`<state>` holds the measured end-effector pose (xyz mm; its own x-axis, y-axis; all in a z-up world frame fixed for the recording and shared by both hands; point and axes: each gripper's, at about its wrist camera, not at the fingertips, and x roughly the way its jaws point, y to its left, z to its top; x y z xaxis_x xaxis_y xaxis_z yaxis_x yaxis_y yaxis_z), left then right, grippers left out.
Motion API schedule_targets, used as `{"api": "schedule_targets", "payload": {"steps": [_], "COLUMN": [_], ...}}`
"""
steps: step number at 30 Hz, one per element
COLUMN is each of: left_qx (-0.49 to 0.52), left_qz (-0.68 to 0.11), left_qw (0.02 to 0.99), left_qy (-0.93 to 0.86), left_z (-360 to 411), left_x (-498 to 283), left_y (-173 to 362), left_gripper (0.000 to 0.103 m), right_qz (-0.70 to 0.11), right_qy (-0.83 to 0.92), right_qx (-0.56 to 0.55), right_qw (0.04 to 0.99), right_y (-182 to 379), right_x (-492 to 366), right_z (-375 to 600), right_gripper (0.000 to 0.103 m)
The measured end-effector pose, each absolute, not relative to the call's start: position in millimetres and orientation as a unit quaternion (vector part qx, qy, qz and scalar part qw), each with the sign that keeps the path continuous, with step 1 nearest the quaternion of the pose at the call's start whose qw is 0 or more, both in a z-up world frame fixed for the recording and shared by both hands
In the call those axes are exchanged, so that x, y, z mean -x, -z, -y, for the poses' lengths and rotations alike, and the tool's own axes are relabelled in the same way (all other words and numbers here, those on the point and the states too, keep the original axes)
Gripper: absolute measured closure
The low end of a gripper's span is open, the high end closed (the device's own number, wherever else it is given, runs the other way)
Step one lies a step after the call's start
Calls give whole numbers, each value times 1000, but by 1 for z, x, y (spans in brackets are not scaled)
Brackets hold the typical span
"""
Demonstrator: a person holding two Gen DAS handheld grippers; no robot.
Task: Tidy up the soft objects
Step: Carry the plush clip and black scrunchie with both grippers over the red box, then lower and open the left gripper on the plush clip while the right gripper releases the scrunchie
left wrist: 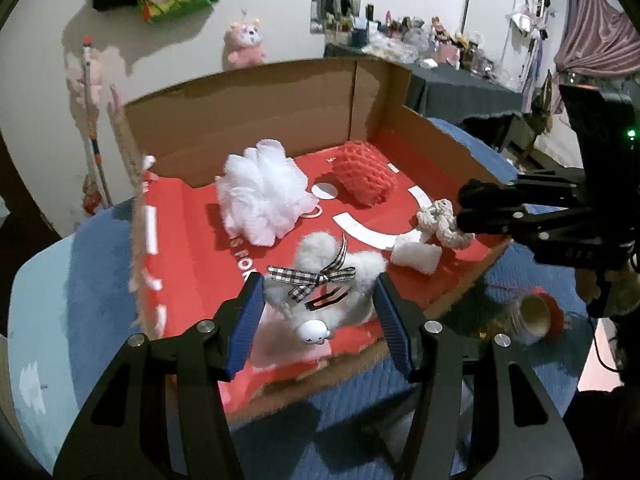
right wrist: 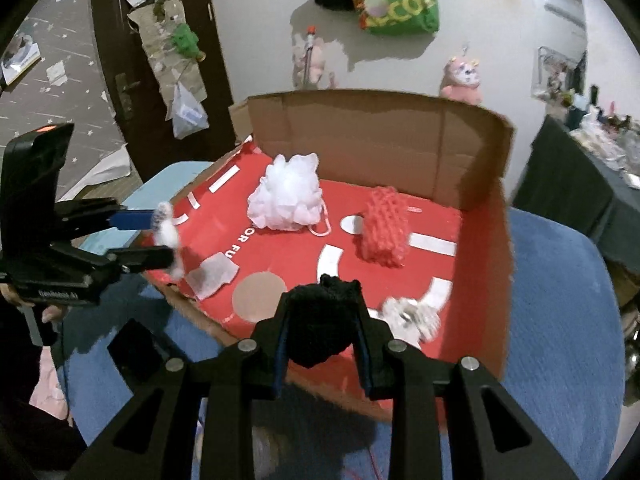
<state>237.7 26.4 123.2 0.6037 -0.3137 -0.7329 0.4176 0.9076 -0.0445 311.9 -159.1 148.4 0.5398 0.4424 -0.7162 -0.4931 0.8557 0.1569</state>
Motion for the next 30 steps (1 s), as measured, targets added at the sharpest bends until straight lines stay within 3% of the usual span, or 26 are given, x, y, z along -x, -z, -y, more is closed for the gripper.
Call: {"api": "schedule_targets", "payload": {"steps": [14,30], "left_qx": [-62,-67], "left_qz": [-496,-517], "left_qw": [838,828], "left_qy": [217,207], "left_z": [0,-2], "left_x": [-319,-348], "left_y": [-91,-73], "left_gripper": [50,54], "right_qz": [-480,-520], "right_qy": [-284,-257], "right_qx": [62,69], "right_qw": [828,812], "right_y": [-118,-92], "right_x": [-386,-416], "right_z": [110,101], "right_gripper": [74,74]}}
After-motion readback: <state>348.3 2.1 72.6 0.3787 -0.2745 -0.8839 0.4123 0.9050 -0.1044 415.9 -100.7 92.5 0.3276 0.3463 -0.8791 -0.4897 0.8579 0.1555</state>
